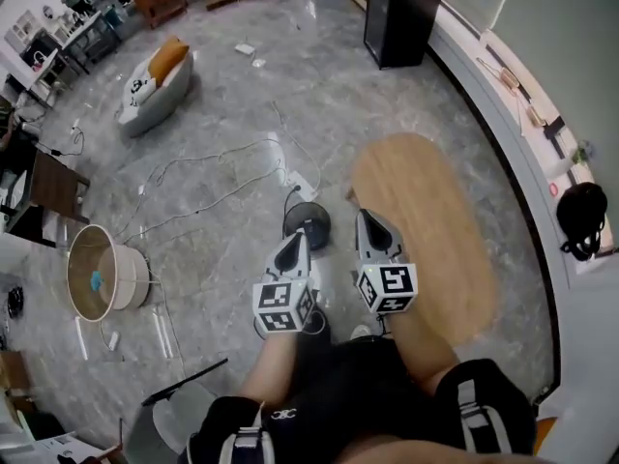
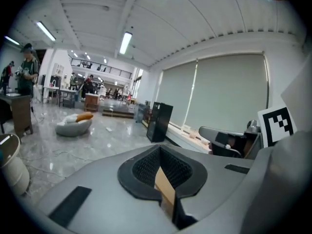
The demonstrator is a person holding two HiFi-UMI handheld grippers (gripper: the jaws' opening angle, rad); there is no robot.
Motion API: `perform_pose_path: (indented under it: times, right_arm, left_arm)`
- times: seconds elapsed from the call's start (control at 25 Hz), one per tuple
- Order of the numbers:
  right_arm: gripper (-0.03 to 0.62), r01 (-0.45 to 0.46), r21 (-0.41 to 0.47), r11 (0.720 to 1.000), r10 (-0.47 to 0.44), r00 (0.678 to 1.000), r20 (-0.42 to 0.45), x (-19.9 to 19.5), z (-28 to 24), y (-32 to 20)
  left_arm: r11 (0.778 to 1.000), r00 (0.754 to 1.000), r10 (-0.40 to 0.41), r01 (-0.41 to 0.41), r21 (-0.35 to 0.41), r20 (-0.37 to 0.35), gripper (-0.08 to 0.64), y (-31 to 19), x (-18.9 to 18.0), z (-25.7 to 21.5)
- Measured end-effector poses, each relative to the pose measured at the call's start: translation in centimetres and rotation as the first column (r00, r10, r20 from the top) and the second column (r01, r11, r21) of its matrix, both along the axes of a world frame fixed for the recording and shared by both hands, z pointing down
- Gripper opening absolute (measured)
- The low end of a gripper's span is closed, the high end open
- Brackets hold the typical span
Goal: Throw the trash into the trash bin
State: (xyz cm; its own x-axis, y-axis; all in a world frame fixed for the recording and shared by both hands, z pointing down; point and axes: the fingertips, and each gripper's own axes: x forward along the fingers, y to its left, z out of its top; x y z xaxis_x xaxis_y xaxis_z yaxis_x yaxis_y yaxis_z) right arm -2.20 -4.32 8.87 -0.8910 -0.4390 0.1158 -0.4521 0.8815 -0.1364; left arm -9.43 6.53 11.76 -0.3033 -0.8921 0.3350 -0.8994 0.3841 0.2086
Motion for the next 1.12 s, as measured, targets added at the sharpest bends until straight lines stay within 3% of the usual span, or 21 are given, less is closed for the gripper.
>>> perform_pose_path:
  times: [0.16, 0.44, 0.68, 1.12]
  right_arm:
    - [0.011, 0.014, 0.069, 0.998, -0.020, 0.995, 0.095, 3.3, -7.6, 2.2]
    - [0.011, 0.020, 0.125, 0.992, -0.048, 0.974, 0.222, 6.3, -15.4, 3.2]
    - [0.011, 0.044, 0.132, 0.990, -0.073, 0.973, 0.218, 7.2, -15.7, 5.2]
    - [0.011, 0.072, 0.114, 0.991, -0.094, 0.974, 0.204, 8.6, -14.1, 6.9]
  left_arm:
    - [0.999, 0.994, 0.005, -0.010, 0.042, 0.109, 0.014, 2.4, 2.3, -6.7]
    - [0.981, 0.978, -0.079, 0.043, 0.187, 0.190, 0.014, 3.8, 2.5, -15.6]
    - [0.978, 0.977, -0.123, 0.089, 0.190, 0.175, 0.012, 6.5, 2.9, -15.5]
    - [0.981, 0.972, -0.124, 0.089, 0.173, 0.201, 0.012, 8.4, 4.6, -15.3]
